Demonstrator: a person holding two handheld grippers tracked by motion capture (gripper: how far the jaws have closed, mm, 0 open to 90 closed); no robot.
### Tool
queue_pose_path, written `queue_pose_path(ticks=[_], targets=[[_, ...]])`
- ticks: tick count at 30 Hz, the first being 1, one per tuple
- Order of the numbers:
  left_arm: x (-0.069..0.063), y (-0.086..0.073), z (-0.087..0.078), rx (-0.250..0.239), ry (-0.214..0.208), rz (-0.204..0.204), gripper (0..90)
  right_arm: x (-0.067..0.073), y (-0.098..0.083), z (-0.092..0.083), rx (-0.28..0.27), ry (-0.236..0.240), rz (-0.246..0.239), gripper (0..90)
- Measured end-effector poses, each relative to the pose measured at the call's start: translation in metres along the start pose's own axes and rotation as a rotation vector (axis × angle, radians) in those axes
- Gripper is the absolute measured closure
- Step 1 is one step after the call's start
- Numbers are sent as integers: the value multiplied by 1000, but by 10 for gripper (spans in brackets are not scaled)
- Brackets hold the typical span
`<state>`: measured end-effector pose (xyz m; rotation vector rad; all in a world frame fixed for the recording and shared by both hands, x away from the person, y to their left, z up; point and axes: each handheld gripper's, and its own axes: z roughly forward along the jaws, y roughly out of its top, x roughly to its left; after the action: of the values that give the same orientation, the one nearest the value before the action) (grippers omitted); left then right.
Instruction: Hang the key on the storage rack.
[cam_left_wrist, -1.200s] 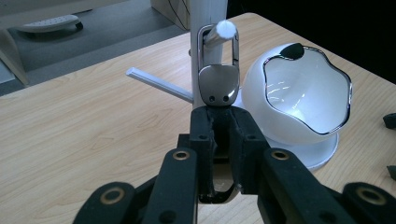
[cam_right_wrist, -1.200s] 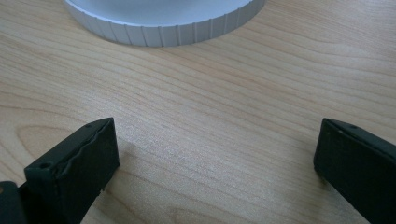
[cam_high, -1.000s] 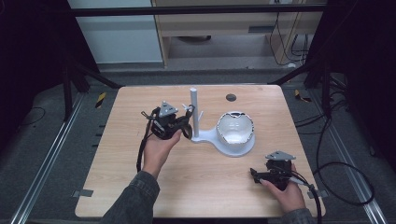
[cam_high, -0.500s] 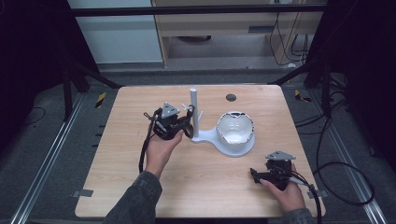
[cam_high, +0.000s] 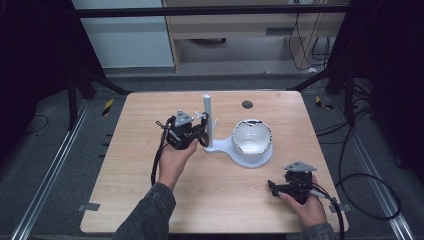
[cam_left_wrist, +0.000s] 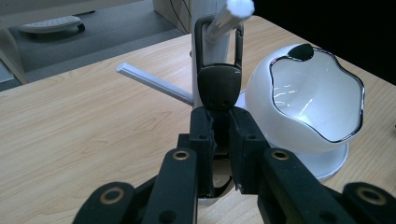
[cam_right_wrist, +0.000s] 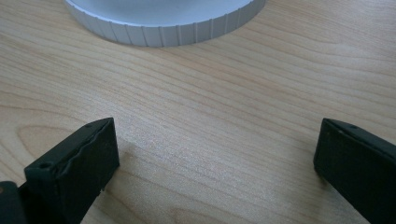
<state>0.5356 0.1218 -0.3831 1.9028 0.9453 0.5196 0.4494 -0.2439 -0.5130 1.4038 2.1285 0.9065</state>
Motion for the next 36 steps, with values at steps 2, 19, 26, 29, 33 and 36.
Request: queue_pose_path(ticks=[2,19,26,29,33,36], targets=[[0,0,1,0,1,3,801,0,0,0,0,0,0,4],[-1,0,2,2,6,8,799,0,0,0,-2,-2,-2,5],[-1,-2,0,-8,7,5,773,0,0,0,-2,-1,-2,5],[-1,-3,-2,-4,26,11,714,0,0,0,-2,-1,-2,4],[0,-5,-7,-19,44,17,652,0,0,0,-1,-1,-2,4],[0,-7,-12,-23,49,23,609,0,0,0,0,1,0,4]])
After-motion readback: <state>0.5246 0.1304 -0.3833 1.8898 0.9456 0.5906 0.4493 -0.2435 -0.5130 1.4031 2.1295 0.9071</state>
